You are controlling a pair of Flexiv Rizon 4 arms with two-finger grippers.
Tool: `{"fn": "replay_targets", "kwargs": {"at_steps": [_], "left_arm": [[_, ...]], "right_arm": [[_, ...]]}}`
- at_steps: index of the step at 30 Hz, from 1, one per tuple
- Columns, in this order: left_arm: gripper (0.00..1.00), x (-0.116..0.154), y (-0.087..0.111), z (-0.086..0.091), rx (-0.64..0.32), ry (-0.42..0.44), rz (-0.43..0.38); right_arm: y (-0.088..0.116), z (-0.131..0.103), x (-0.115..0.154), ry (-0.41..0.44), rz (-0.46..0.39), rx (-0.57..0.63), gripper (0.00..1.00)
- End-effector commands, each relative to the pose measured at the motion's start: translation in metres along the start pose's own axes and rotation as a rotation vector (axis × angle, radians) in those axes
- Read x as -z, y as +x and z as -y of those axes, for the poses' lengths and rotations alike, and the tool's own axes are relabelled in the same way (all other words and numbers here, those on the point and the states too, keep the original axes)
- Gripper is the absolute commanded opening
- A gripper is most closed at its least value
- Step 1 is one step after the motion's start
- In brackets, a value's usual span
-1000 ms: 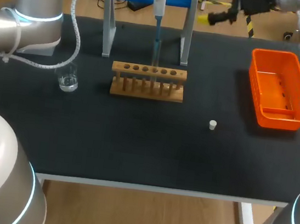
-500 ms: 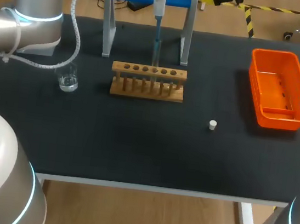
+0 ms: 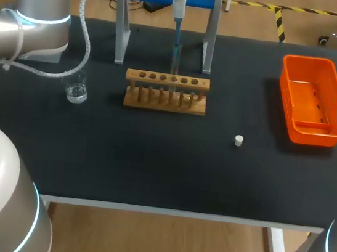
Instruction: Invert the test tube, pick up the pipette, mount the tip to pipette, aspirate from beaker and dispense into the tube, eject the tip, return the pipette, and cap with the stopper.
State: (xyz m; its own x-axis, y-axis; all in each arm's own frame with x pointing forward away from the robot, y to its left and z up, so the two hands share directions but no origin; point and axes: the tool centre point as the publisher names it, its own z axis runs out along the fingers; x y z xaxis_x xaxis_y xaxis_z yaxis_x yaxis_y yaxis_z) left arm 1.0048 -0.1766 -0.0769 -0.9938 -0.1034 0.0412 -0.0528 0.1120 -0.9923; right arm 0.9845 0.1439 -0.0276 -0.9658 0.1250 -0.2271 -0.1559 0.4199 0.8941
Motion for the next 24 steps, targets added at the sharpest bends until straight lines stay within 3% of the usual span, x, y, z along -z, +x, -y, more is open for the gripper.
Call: {"fn": "replay_targets", "kwargs": {"at_steps": [1,4,12,24], "left_arm": [[0.00,0.000,0.000,0.000,-0.001,0.001,0.001],[0.00,0.000,0.000,0.000,-0.001,0.001,0.001],[0.00,0.000,0.000,0.000,-0.001,0.001,0.001],[0.00,0.000,0.000,0.000,-0.001,0.001,0.001]], "right_arm": [[-0.012,-0.035,-0.010,0.035,-0.032,0.015,0.00],[-0.017,-0.047,-0.020,0.108,-0.049,-0.039,0.00],[-0.021,-0.060,-0.038,0.136,-0.069,-0.083,0.00],[-0.022,-0.063,-0.060,0.106,-0.041,-0.102,0.00]]}}
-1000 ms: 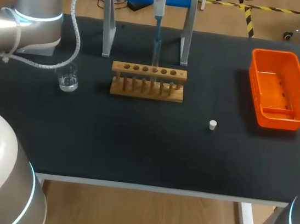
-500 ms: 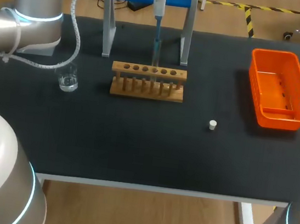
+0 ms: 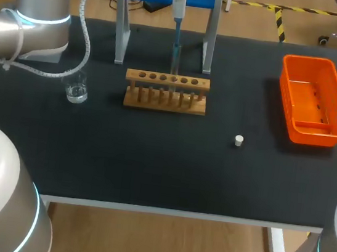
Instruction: Invert the test tube, pick up the pipette, mount the tip to pipette, aspirate from beaker and dispense into the tube, eject the tip, return the pipette, and cap with the stopper.
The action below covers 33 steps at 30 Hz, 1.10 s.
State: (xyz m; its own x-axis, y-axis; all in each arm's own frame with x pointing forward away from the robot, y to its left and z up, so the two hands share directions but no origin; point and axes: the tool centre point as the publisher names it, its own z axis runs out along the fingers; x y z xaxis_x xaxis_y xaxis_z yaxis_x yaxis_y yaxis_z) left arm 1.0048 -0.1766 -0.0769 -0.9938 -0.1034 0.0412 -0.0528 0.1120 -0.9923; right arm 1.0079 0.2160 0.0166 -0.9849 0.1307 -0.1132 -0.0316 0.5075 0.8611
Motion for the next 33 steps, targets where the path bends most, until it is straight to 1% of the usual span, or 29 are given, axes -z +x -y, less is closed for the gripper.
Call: {"fn": "replay_targets", "kwargs": {"at_steps": [1,19,33], "left_arm": [[0.00,0.000,0.000,0.000,-0.001,0.001,0.001],[0.00,0.000,0.000,0.000,-0.001,0.001,0.001],[0.00,0.000,0.000,0.000,-0.001,0.001,0.001]], "right_arm": [[0.001,0.003,-0.010,-0.009,0.006,0.001,0.00],[-0.003,0.004,-0.032,-0.005,-0.011,-0.009,0.00],[-0.007,0.008,-0.042,0.009,-0.006,-0.014,0.00]]}}
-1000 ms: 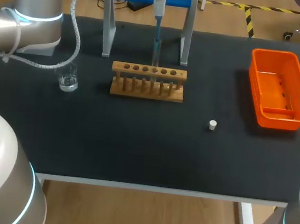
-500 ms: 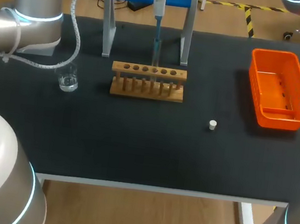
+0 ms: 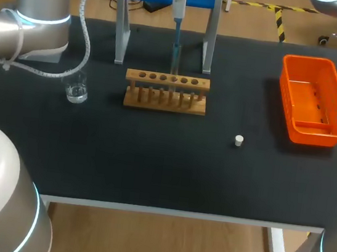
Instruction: Invert the test tube, pick up the pipette, mount the tip to pipette, aspirate from beaker and dispense into the tube, eject the tip, return the pipette, and cap with the stopper.
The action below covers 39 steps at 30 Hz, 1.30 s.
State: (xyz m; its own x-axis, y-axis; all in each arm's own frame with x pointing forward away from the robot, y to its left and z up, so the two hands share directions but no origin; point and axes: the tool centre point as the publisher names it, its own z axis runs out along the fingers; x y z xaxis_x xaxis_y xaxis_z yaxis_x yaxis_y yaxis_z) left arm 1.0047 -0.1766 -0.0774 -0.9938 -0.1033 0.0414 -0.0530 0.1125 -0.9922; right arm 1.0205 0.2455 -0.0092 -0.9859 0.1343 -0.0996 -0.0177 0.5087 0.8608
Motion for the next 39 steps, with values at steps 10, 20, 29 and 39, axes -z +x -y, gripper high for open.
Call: {"fn": "replay_targets", "kwargs": {"at_steps": [10,20,29,39], "left_arm": [[0.00,0.000,0.000,0.000,-0.001,0.002,0.001],[0.00,0.000,0.000,0.000,-0.001,0.002,0.001],[0.00,0.000,0.000,0.000,-0.001,0.002,0.001],[0.00,0.000,0.000,0.000,-0.001,0.002,0.001]], "right_arm": [[0.001,0.004,-0.002,0.011,-0.005,-0.002,0.00],[0.005,0.012,-0.003,0.014,-0.013,-0.010,0.00],[0.009,0.020,-0.006,0.026,-0.025,-0.018,0.00],[0.014,0.029,-0.010,0.042,-0.038,-0.025,0.00]]}}
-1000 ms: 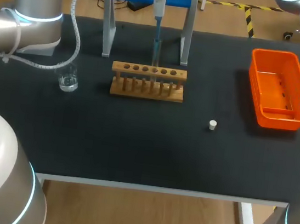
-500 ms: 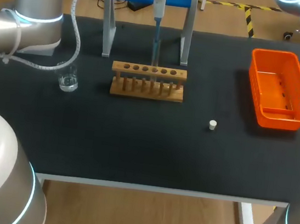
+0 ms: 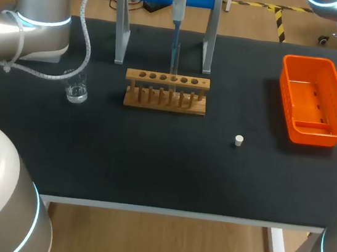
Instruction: Invert the test tube, pick up the pipette, mount the tip to pipette, aspirate from beaker and dispense into the tube, eject the tip, return the pipette, and cap with the stopper.
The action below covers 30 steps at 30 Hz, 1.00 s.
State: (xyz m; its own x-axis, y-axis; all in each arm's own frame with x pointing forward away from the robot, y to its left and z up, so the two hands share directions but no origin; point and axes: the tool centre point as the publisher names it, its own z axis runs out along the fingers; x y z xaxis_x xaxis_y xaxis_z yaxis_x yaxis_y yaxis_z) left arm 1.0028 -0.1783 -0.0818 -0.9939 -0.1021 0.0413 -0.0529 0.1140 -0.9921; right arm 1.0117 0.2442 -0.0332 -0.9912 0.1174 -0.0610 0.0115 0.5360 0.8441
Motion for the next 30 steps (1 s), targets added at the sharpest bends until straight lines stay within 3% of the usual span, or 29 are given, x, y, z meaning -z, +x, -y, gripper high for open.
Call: {"fn": "replay_targets", "kwargs": {"at_steps": [1,10,16,20,21,22,23,30], "left_arm": [[0.00,0.002,-0.002,0.005,-0.001,0.003,0.002],[0.00,0.002,-0.002,0.005,-0.001,0.003,0.002],[0.00,0.002,-0.002,0.005,-0.001,0.003,0.002],[0.00,0.002,-0.002,0.005,-0.001,0.003,0.002],[0.00,0.002,-0.002,0.005,-0.001,0.003,0.002],[0.00,0.002,-0.002,0.005,-0.001,0.003,0.002],[0.00,0.002,-0.002,0.005,-0.001,0.003,0.002],[0.00,0.002,-0.002,0.005,-0.001,0.003,0.002]], "right_arm": [[0.003,0.009,-0.002,0.008,-0.004,-0.001,0.00],[0.003,0.000,0.003,-0.004,0.001,0.016,0.00],[-0.002,-0.019,0.026,-0.067,0.029,0.071,0.00],[-0.005,-0.015,0.047,-0.098,0.053,0.107,0.00],[-0.006,-0.011,0.053,-0.103,0.062,0.109,0.31],[-0.006,-0.007,0.059,-0.110,0.071,0.111,0.76],[-0.008,-0.002,0.064,-0.115,0.081,0.113,1.00],[-0.008,0.054,0.087,-0.145,0.102,0.135,1.00]]}}
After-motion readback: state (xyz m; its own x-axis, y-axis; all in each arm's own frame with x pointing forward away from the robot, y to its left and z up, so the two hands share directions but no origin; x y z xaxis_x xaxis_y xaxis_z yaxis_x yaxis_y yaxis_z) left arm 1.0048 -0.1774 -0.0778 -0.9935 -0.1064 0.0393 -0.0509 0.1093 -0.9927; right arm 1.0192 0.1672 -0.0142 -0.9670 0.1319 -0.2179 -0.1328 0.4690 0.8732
